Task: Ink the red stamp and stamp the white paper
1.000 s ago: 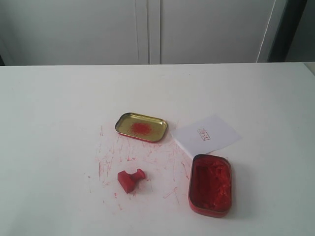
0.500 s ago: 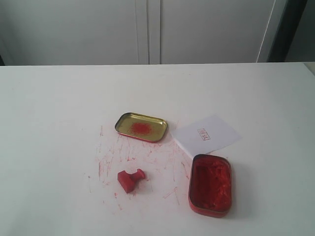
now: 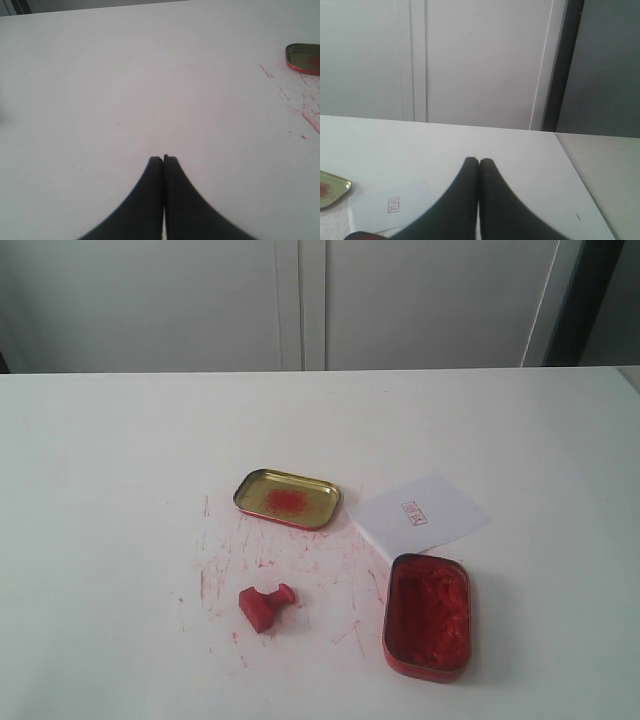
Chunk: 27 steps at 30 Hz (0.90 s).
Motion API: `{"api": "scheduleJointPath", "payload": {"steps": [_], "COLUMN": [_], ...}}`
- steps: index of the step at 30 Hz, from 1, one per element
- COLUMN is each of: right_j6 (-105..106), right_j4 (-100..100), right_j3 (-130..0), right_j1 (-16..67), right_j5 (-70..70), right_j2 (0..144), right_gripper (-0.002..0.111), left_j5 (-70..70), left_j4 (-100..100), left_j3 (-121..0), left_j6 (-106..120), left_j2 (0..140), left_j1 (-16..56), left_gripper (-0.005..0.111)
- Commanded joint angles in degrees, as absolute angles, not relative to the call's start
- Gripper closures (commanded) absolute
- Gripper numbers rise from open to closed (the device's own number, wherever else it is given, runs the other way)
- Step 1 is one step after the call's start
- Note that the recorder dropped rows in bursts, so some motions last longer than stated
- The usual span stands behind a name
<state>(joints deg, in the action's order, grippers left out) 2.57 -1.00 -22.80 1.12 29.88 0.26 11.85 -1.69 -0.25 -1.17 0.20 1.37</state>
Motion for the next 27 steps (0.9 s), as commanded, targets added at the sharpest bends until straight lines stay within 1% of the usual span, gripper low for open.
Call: {"api": "scheduleJointPath", "payload": {"steps": [1, 6, 18, 22, 27], "right_j6": [2.27, 2.27, 2.27, 2.27, 2.27], "right_j4": [-0.42, -0.42, -0.42, 0.0, 0.0], "right_j3": [-22.63, -21.74, -10.02, -6.37, -1.54], "right_j1": [2.45, 2.43, 2.43, 2.43, 2.43], "right_j5": [29.44, 28.96, 27.77, 20.32, 20.04], "right_j2": [0.0, 0.0, 0.0, 0.0, 0.0], "right_gripper": [0.108, 0.108, 0.108, 0.108, 0.108], "left_j5": [11.59, 11.59, 11.59, 11.59, 11.59], "left_j4": [-1.66, -1.66, -1.66, -1.66, -1.66], "left_j3": [0.0, 0.0, 0.0, 0.0, 0.0], "left_j6": [-1.31, -1.31, -1.31, -1.31, -1.31], "left_j2": [0.0, 0.0, 0.0, 0.0, 0.0], "left_j1": [1.29, 1.29, 1.29, 1.29, 1.29], "left_gripper": [0.107, 0.107, 0.107, 0.107, 0.107]}}
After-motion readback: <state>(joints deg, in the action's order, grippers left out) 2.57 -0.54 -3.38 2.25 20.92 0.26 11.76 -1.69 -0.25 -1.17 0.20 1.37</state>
